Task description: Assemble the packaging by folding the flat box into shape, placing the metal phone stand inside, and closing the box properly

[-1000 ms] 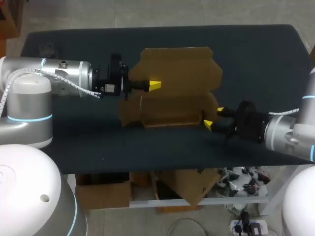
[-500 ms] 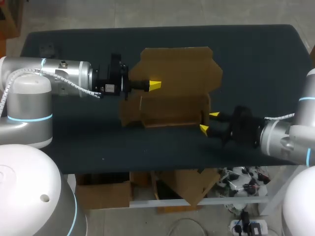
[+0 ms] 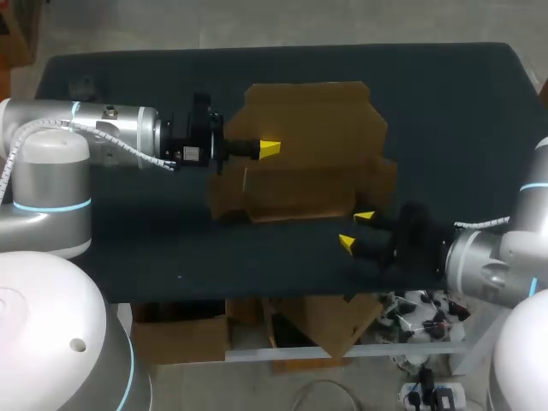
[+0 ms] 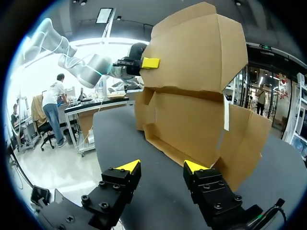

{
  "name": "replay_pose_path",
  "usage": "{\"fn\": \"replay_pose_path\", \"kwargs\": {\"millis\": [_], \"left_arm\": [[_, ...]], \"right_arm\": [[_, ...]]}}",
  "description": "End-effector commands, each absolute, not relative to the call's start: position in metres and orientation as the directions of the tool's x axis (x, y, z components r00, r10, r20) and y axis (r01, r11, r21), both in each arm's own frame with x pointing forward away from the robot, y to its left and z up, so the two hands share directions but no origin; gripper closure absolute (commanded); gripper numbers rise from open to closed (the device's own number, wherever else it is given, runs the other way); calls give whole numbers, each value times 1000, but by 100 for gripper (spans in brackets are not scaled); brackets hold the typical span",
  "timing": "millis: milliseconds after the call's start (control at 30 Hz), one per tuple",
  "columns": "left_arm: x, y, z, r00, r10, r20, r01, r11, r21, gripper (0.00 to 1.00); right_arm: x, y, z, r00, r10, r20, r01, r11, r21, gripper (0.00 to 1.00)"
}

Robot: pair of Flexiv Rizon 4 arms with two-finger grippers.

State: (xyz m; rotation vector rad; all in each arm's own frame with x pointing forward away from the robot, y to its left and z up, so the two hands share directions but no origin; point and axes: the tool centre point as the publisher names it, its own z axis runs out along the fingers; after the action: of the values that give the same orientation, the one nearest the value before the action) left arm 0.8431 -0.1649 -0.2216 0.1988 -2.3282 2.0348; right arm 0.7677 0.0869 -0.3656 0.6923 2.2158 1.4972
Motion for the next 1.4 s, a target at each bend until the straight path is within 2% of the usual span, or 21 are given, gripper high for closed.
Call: {"fn": "replay_pose_path", "kwargs": {"millis": [33,600,733,900,1167,1400], "left_arm": [[843,-164,-225,-991,-67,118,-125,130,-984,100],[843,-164,-225,-991,-67,118,-125,130,-984,100],[843,-164,-225,-991,-67,118,-125,130,-984,100],[843,-164,-225,-991,-67,118,-125,130,-984,100],[843,-164,-225,-991,-67,118,-125,130,-984,100],[843,-164,-225,-991,-67,118,-125,130,-984,100]], "right_arm": [[757,88,-361,-783,619,-58,182,318,930,41],[765,67,-366,-753,657,-28,220,292,931,40],[764,64,-364,-747,664,-31,221,292,930,39],[764,58,-361,-720,693,-23,246,287,926,32],[767,54,-358,-675,738,-21,271,274,923,29],[769,56,-357,-668,744,-29,269,277,922,33]]}}
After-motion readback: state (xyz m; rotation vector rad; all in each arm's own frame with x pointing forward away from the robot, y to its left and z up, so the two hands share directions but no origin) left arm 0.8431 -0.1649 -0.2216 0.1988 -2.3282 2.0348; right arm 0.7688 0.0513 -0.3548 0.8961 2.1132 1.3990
